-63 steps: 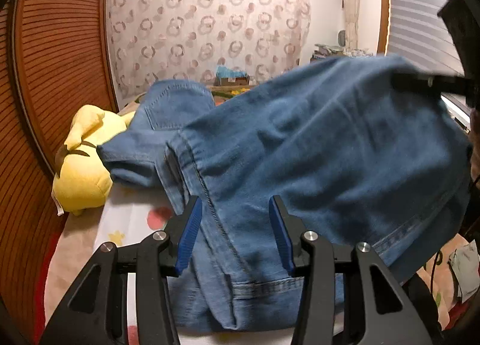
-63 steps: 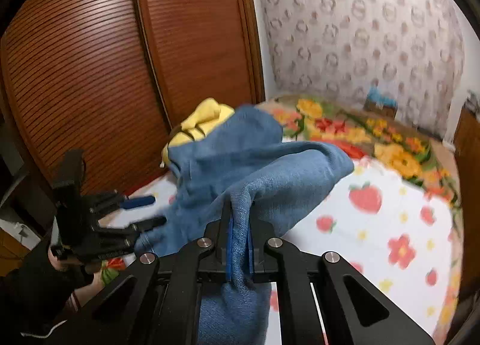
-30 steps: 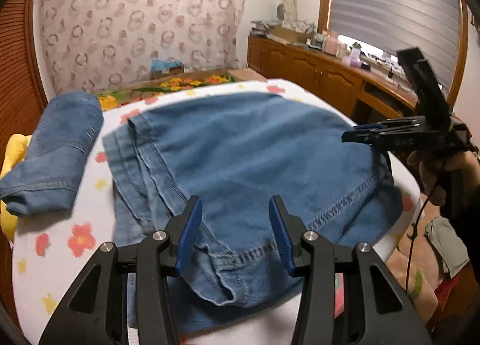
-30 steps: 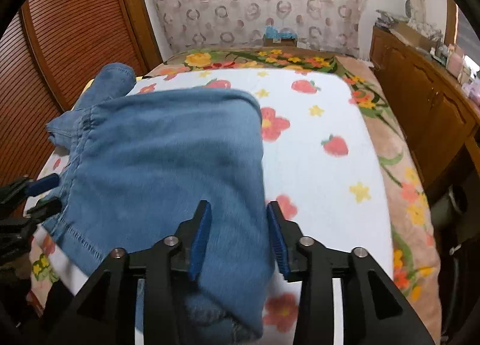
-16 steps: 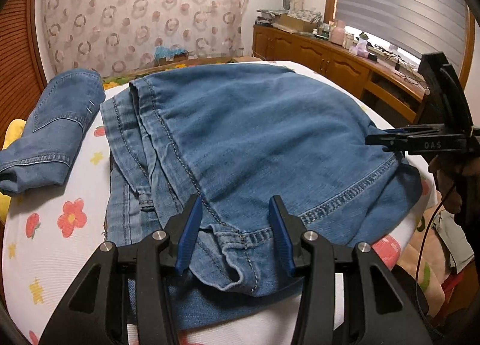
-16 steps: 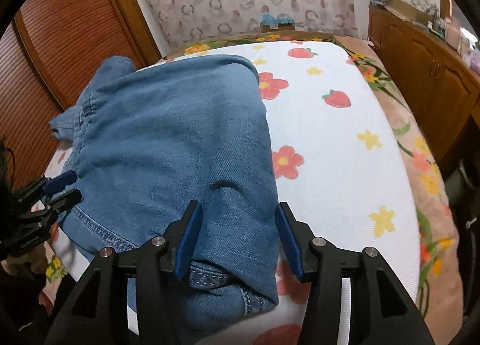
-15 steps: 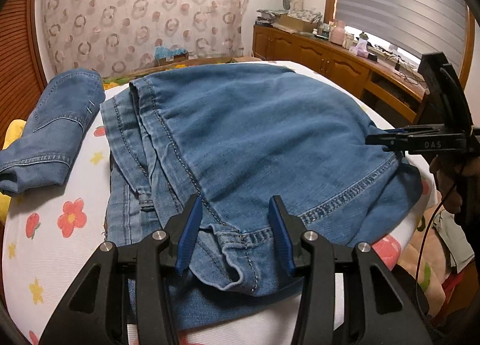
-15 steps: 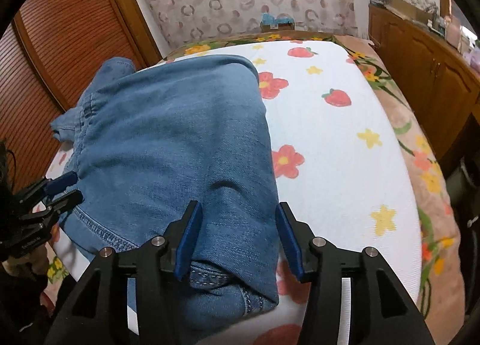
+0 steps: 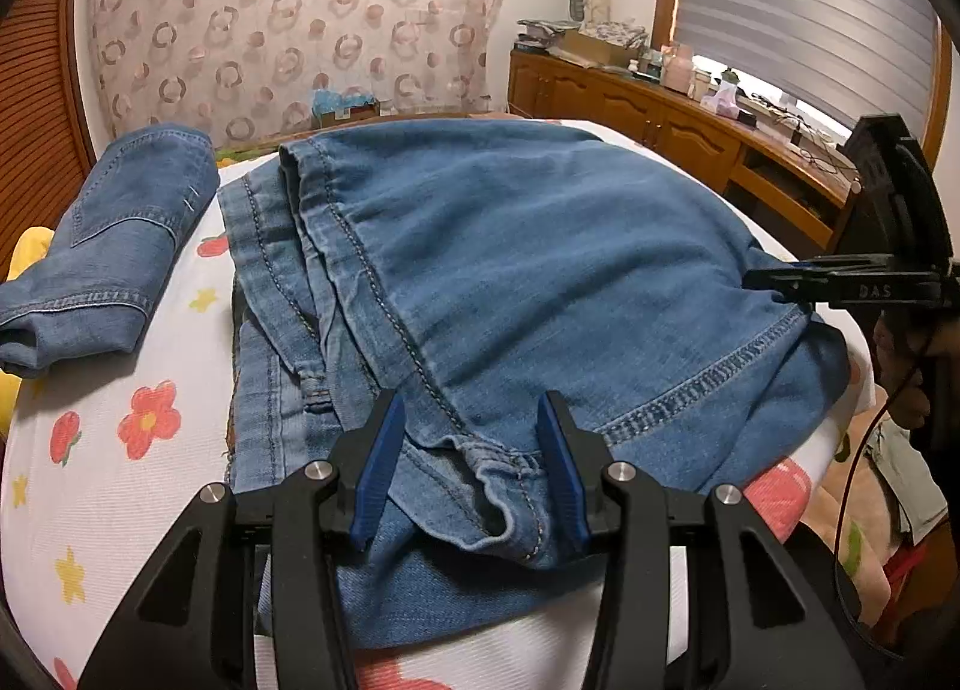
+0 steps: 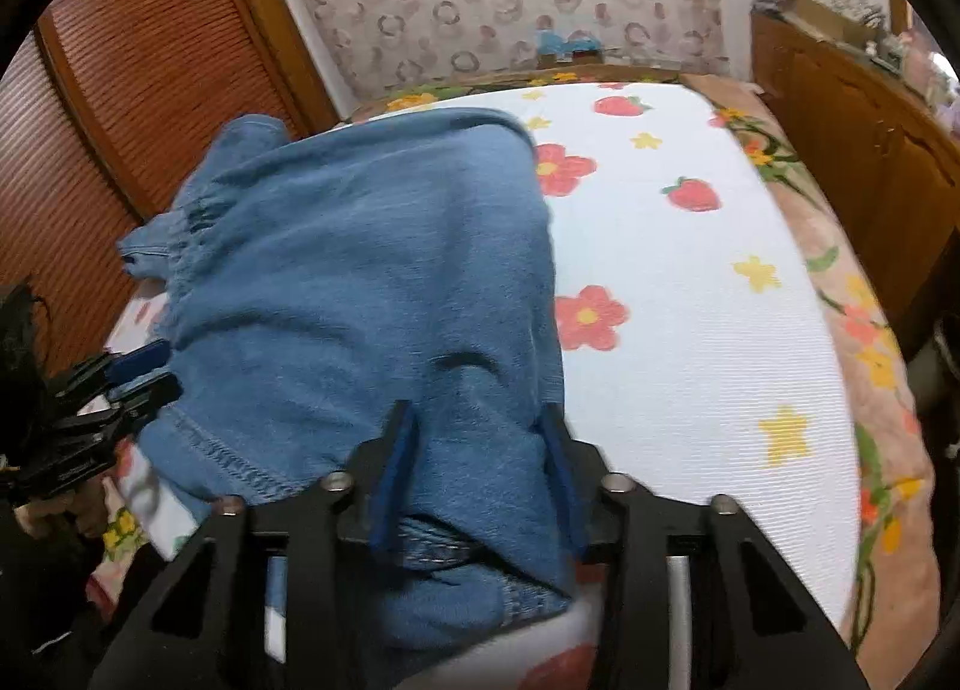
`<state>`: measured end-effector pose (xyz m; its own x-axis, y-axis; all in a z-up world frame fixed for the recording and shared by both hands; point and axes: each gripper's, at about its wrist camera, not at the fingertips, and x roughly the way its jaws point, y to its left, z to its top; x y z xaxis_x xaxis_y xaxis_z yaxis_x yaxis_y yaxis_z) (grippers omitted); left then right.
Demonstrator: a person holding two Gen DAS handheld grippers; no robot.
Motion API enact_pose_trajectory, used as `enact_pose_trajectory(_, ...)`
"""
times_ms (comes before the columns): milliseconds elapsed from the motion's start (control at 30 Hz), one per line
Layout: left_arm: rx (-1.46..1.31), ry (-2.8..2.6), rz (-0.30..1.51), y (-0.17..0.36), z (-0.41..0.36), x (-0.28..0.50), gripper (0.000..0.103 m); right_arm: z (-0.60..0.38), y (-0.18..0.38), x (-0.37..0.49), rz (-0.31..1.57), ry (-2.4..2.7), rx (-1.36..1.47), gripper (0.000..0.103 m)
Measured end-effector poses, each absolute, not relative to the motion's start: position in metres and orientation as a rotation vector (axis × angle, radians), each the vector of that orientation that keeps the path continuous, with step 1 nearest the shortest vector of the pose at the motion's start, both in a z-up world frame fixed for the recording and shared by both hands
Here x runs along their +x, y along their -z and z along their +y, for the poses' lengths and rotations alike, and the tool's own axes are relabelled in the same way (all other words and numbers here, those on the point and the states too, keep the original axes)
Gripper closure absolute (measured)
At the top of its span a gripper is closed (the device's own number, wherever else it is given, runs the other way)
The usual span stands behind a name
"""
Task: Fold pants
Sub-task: 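Lay the leg down on the jeans and open the right tool, then grasp the jeans leg with the right tool and fold it over the stack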
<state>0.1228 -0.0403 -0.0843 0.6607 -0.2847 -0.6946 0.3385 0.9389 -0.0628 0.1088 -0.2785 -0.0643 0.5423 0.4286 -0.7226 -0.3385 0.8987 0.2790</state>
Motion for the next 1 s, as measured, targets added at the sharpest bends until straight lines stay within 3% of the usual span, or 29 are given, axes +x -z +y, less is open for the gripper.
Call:
enact_pose_trajectory(67,0.071,0.348,0.776,0.083,-0.041,0.123,0.056,-0.277,0.064,0.108,0.884,-0.476,0.11,0.074)
enact_pose_trajectory(267,0.058,0.345,0.757,0.068,-0.046,0.12,0.056,-0.279,0.059,0.103,0.855,-0.502,0.137,0.083)
enact_pose_trajectory(1000,0.027,0.388,0.798,0.079,-0.06,0.115,0.056,-0.257,0.008,0.075,0.676,-0.589,0.113,0.085)
